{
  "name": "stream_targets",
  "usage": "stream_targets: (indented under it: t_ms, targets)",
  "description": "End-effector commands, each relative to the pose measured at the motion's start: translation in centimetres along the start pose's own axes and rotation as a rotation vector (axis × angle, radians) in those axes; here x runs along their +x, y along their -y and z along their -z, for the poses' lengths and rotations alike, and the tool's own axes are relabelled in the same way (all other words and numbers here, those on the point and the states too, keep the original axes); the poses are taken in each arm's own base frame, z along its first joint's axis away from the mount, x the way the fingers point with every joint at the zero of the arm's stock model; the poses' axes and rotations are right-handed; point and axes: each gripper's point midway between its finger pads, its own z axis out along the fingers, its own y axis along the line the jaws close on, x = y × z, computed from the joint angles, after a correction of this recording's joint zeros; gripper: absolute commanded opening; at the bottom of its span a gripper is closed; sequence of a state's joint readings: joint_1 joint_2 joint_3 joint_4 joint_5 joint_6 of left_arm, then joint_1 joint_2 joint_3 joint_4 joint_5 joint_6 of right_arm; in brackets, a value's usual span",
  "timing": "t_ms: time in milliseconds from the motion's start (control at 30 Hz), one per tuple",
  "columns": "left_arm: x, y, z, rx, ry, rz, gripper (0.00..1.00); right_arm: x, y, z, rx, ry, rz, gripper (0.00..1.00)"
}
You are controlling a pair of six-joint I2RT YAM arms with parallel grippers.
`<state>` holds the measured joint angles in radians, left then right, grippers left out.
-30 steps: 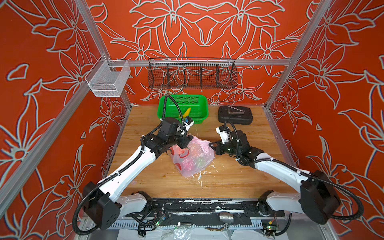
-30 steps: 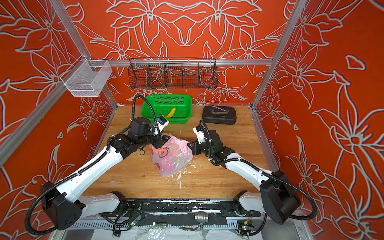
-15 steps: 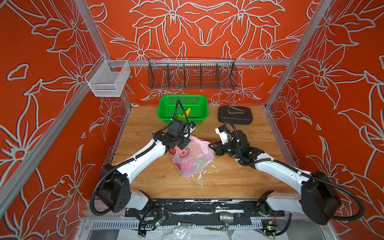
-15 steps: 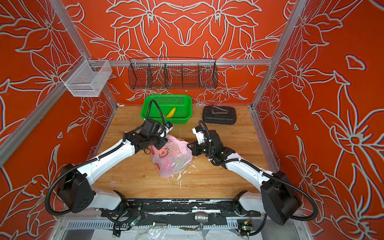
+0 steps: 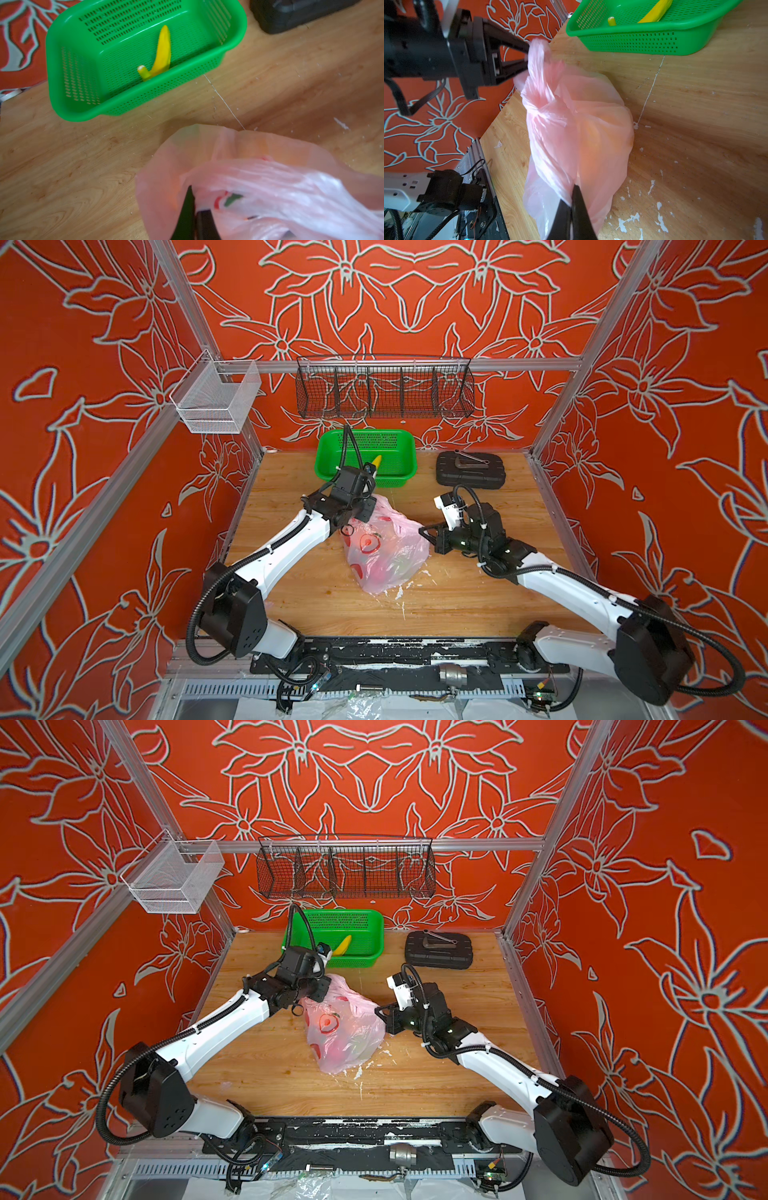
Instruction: Untie the knot of the plastic bag and take out the fruit
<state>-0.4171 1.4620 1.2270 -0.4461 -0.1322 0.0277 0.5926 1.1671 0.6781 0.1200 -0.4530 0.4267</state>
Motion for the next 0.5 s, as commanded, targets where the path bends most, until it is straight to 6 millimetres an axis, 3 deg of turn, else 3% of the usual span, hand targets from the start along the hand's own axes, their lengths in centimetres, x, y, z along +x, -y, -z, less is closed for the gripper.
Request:
stream_targets:
  t_ms: [0, 167, 367, 467]
  targets:
    - [-1.5, -1.5, 0.4, 0.024, 0.033, 0.200, 0.03, 1.1, -2.2, 0.5, -0.076, 0.001, 0.054, 0.05]
    - [-2.8, -1.8, 1.1, 0.059, 0.063, 0.264, 0.03, 3.5, -4.6, 0.3, -0.166, -0.006, 0.133, 0.13]
    - [-3.7, -2.4, 1.3, 0.047, 0.072, 0.325, 0.03, 7.1, -5.3, -0.6, -0.199, -0.094, 0.220, 0.27]
    - [-3.9, -2.6, 1.7, 0.048, 0.073, 0.360, 0.11, 7.5, -5.4, -0.4, -0.206, -0.116, 0.238, 0.33]
